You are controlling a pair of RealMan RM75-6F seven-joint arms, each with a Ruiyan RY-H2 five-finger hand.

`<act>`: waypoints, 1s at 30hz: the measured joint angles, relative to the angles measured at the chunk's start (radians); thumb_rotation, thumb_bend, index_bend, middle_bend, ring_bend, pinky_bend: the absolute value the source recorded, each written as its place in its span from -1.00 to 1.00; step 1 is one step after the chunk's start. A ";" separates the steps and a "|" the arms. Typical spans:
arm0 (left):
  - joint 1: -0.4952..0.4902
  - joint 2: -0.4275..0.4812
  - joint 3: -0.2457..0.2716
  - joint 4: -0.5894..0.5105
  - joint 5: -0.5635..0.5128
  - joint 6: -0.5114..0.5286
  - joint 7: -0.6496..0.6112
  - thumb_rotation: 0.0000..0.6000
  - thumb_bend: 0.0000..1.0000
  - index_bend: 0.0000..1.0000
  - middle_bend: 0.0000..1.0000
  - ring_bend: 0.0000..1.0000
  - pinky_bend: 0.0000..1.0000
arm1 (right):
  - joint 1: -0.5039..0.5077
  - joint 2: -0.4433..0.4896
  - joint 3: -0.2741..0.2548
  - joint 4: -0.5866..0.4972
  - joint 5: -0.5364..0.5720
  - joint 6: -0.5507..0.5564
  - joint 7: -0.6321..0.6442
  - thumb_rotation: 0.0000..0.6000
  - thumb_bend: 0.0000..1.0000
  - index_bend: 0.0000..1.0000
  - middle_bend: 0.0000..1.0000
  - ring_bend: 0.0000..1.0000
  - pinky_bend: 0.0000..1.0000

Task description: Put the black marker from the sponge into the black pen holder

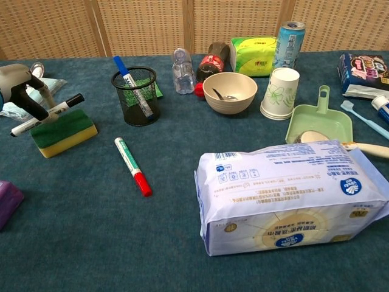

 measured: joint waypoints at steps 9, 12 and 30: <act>0.041 0.093 -0.007 -0.181 0.135 0.019 -0.086 1.00 -0.16 0.07 -1.00 -1.00 -0.76 | 0.001 -0.002 -0.001 -0.001 -0.002 -0.001 -0.006 1.00 -1.00 -0.65 -0.86 -0.74 -0.38; 0.055 0.123 -0.013 -0.227 0.214 0.016 -0.145 1.00 -0.16 0.07 -1.00 -1.00 -0.73 | 0.001 -0.002 -0.002 -0.002 -0.004 -0.001 -0.008 1.00 -1.00 -0.65 -0.86 -0.74 -0.38; 0.041 0.074 -0.073 -0.064 0.583 -0.105 -0.659 1.00 -0.17 0.07 -1.00 -1.00 -0.71 | 0.006 -0.011 -0.006 0.003 -0.004 -0.014 -0.026 1.00 -1.00 -0.65 -0.86 -0.74 -0.38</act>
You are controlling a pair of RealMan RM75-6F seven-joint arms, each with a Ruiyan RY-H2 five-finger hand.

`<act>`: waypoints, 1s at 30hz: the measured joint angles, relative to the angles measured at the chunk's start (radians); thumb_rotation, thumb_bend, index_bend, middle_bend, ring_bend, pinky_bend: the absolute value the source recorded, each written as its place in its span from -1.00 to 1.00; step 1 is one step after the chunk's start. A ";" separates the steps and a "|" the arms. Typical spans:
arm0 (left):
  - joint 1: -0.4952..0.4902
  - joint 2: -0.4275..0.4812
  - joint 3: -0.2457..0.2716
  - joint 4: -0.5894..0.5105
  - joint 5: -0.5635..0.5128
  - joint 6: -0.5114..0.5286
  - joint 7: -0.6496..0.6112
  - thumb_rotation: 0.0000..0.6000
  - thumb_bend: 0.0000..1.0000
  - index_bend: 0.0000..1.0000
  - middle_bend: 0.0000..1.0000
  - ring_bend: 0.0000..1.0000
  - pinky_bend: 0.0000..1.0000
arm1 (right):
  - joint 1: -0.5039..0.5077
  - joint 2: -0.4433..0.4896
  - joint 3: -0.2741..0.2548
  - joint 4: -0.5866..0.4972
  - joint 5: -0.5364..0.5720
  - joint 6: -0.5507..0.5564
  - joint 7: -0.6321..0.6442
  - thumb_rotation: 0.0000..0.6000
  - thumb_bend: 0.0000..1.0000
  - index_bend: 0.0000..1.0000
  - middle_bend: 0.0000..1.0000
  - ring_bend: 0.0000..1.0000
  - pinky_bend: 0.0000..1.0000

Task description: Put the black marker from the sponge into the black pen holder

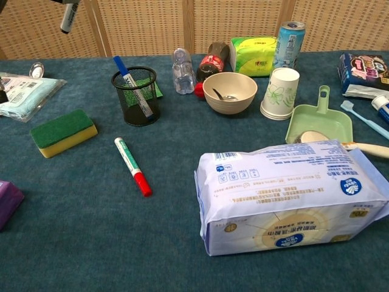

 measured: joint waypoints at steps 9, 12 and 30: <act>-0.044 -0.106 -0.001 0.141 0.046 -0.085 -0.178 1.00 -0.17 0.07 -1.00 -1.00 -0.70 | 0.002 -0.003 0.002 0.008 0.006 -0.006 0.005 1.00 -1.00 -0.65 -0.86 -0.74 -0.38; -0.058 -0.139 0.004 0.194 0.056 -0.102 -0.202 1.00 -0.17 0.07 -1.00 -1.00 -0.70 | 0.003 -0.004 0.003 0.010 0.009 -0.008 0.007 1.00 -1.00 -0.65 -0.86 -0.74 -0.38; -0.087 -0.267 0.040 0.406 0.097 -0.156 -0.290 1.00 -0.17 0.07 -1.00 -1.00 -0.72 | 0.006 -0.004 0.005 0.015 0.021 -0.021 0.021 1.00 -1.00 -0.65 -0.86 -0.74 -0.38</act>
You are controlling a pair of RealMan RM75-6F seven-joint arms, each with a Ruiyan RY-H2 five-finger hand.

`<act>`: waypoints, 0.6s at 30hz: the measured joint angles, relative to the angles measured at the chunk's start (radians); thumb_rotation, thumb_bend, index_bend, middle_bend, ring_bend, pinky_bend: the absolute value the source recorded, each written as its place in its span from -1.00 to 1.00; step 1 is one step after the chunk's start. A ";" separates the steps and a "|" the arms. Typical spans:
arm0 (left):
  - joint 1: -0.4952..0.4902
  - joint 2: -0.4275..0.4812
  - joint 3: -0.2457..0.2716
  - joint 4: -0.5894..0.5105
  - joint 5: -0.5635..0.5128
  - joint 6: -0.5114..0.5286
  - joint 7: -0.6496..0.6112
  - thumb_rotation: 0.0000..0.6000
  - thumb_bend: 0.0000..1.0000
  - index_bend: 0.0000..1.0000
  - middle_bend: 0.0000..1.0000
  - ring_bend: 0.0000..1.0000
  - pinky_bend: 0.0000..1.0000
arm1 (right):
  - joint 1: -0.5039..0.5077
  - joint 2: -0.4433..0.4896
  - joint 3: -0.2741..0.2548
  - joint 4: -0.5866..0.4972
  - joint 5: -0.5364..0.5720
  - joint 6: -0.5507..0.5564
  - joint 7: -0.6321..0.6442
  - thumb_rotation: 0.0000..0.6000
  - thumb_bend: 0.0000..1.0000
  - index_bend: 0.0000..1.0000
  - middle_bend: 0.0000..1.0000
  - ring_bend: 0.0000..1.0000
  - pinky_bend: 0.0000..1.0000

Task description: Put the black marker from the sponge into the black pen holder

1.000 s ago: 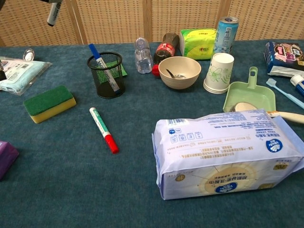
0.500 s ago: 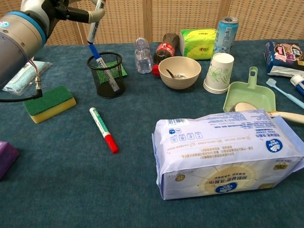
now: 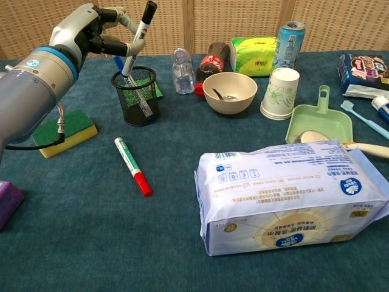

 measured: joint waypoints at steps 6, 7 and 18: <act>-0.009 -0.023 0.002 0.028 0.006 -0.017 -0.004 1.00 -0.17 0.07 -1.00 -1.00 -0.73 | -0.001 0.001 0.001 0.000 0.002 0.000 0.003 1.00 -1.00 -0.65 -0.86 -0.74 -0.38; -0.008 -0.026 0.003 0.034 0.009 -0.018 -0.009 1.00 -0.17 0.07 -1.00 -1.00 -0.73 | -0.001 0.001 0.001 0.000 0.002 0.000 0.004 1.00 -1.00 -0.65 -0.86 -0.74 -0.38; 0.005 -0.038 0.007 0.088 0.037 -0.035 -0.083 1.00 -0.15 -0.03 -1.00 -1.00 -0.76 | 0.000 0.001 0.001 0.002 0.003 -0.003 0.007 1.00 -1.00 -0.65 -0.86 -0.74 -0.38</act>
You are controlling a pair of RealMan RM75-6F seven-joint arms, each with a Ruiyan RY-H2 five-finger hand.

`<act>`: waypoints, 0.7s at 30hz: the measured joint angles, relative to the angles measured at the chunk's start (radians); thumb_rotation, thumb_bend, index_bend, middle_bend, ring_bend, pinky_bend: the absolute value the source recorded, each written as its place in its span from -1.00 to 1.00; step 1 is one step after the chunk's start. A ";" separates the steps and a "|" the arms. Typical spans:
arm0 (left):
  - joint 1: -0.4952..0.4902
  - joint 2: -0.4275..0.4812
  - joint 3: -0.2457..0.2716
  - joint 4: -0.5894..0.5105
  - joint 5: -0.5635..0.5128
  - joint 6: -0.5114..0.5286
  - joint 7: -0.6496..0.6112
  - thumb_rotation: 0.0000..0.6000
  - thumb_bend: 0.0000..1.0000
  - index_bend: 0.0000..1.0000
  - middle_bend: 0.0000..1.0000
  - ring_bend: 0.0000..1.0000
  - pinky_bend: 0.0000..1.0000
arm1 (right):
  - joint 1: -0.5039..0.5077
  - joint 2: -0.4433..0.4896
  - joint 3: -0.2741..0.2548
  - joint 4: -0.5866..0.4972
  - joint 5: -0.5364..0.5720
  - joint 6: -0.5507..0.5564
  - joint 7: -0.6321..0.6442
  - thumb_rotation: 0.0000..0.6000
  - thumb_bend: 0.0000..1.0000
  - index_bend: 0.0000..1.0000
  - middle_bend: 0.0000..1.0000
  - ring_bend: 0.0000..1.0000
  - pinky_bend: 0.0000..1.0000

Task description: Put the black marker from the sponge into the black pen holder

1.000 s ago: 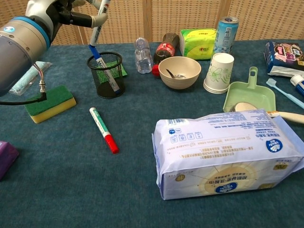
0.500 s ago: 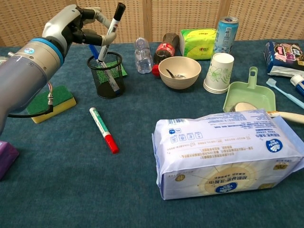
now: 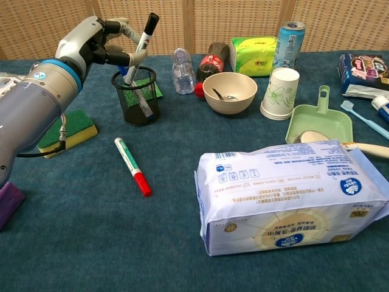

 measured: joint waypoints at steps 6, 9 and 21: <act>0.002 0.007 0.003 0.005 0.002 -0.035 -0.020 1.00 -0.15 -0.39 -1.00 -1.00 -0.80 | 0.002 -0.003 -0.001 0.001 0.001 -0.005 -0.004 1.00 -1.00 -0.65 -0.86 -0.74 -0.38; 0.006 0.010 0.009 0.011 0.021 -0.033 -0.037 1.00 -0.14 -0.55 -1.00 -1.00 -0.80 | 0.003 -0.004 0.000 0.003 0.003 -0.007 -0.004 1.00 -1.00 -0.65 -0.86 -0.74 -0.38; 0.040 0.067 0.018 -0.076 0.137 0.054 -0.105 1.00 -0.13 -0.63 -1.00 -1.00 -0.83 | 0.003 -0.004 -0.001 0.003 0.000 -0.005 -0.005 1.00 -1.00 -0.65 -0.86 -0.74 -0.38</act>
